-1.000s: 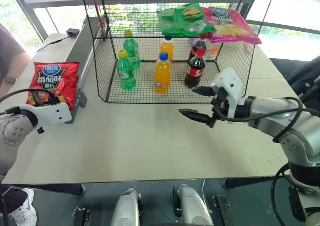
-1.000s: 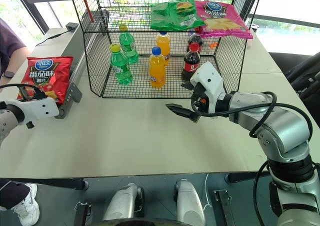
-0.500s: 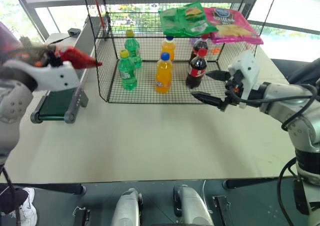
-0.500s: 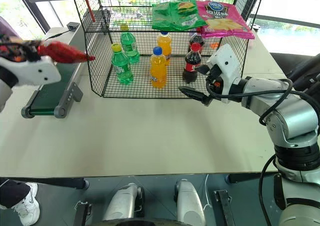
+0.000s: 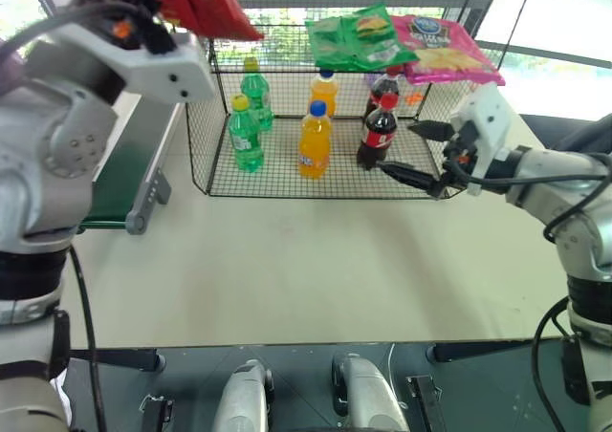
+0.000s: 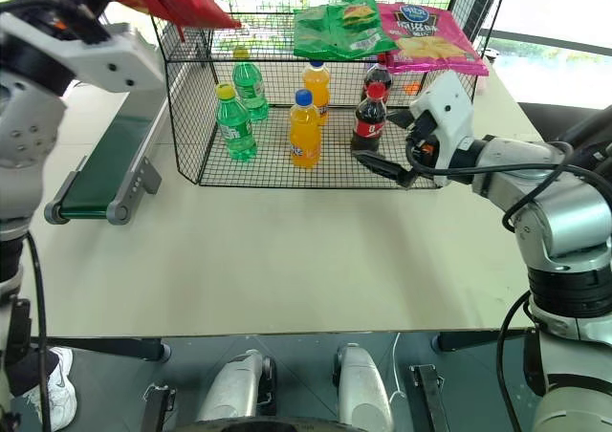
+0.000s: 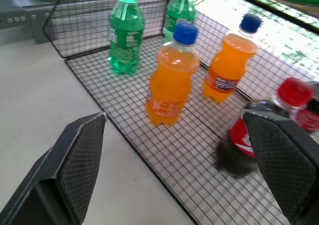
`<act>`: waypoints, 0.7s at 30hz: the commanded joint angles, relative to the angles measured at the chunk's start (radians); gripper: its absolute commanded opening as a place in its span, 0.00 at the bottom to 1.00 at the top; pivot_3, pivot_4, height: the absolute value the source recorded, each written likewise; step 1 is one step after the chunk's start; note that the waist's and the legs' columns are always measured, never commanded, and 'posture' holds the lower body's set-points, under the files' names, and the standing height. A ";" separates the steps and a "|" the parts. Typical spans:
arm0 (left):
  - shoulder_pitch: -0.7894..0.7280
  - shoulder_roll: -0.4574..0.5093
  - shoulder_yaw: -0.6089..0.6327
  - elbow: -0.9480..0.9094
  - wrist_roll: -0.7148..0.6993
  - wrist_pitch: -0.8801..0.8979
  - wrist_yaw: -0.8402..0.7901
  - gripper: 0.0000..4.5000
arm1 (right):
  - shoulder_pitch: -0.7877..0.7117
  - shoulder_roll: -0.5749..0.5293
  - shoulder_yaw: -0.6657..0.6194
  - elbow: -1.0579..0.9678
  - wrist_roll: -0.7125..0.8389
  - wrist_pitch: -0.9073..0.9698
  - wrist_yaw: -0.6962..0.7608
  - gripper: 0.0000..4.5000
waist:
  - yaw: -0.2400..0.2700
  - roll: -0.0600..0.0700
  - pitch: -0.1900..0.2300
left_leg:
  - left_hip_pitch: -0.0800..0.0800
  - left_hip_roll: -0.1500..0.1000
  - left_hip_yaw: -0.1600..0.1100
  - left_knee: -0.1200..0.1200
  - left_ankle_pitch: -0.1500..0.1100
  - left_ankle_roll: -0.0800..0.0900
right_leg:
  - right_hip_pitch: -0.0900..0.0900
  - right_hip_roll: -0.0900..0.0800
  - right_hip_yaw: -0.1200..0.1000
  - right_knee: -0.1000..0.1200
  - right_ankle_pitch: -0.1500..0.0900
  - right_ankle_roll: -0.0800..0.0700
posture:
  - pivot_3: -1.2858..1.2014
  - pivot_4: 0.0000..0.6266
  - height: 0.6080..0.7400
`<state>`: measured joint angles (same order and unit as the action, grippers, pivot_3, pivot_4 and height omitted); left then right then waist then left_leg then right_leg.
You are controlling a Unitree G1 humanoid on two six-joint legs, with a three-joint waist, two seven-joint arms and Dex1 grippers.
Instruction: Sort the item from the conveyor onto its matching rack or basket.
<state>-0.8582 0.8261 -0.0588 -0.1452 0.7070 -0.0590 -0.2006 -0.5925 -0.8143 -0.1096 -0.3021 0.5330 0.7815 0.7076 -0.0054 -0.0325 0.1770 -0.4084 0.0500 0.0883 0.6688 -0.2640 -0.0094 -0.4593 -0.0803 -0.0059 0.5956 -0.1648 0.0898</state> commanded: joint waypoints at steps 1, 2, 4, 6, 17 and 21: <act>-0.093 -0.048 -0.036 0.094 0.052 -0.042 0.109 0.00 | 0.020 -0.022 -0.068 -0.078 0.013 0.018 -0.025 1.00 | 0.000 0.000 0.000 | 0.000 0.000 0.000 0.000 0.000 0.000 | 0.000 0.000 0.000 0.000 0.000 0.000 | 0.52 0.24 1.00; -0.108 -0.063 -0.049 0.128 0.063 -0.053 0.130 0.00 | 0.029 -0.026 -0.079 -0.093 0.017 0.027 -0.030 1.00 | -0.001 0.000 0.000 | 0.000 0.000 0.000 0.000 0.000 0.000 | 0.000 0.000 0.000 0.000 0.000 0.000 | 0.52 0.24 1.00; -0.133 -0.092 -0.079 0.210 0.087 -0.077 0.188 0.00 | 0.049 -0.034 -0.108 -0.124 0.026 0.050 -0.042 1.00 | -0.002 0.000 0.000 | 0.000 0.000 0.000 0.000 0.000 0.000 | 0.000 0.000 0.000 0.000 0.000 0.001 | 0.52 0.24 1.00; -0.158 -0.115 -0.105 0.287 0.108 -0.105 0.248 0.00 | 0.067 -0.044 -0.134 -0.149 0.034 0.070 -0.053 1.00 | -0.006 0.000 0.000 | 0.000 0.000 0.000 0.000 0.000 0.000 | 0.000 0.000 0.000 0.000 0.000 0.002 | 0.52 0.24 1.00; -0.257 -0.249 -0.262 0.652 0.193 -0.035 0.308 0.00 | 0.115 -0.084 -0.221 -0.196 0.062 0.120 -0.078 1.00 | -0.005 0.000 0.000 | 0.000 0.000 0.000 0.000 0.000 0.000 | 0.000 0.000 0.000 0.000 0.000 0.002 | 0.52 0.24 1.00; -0.305 -0.340 -0.305 0.765 0.208 0.034 0.343 0.00 | 0.117 -0.089 -0.232 -0.201 0.069 0.127 -0.084 1.00 | -0.002 0.000 0.000 | 0.000 0.000 0.000 0.000 0.000 0.000 | -0.001 0.000 0.000 0.000 0.000 0.002 | 0.52 0.24 1.00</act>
<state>-1.1095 0.5028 -0.3542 0.6024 0.8952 -0.0531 0.1140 -0.4671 -0.8853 -0.3027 -0.4717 0.5925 0.9117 0.6318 -0.0078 -0.0328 0.1771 -0.4090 0.0496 0.0878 0.6686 -0.2640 -0.0094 -0.4597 -0.0803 -0.0059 0.5955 -0.1650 0.0915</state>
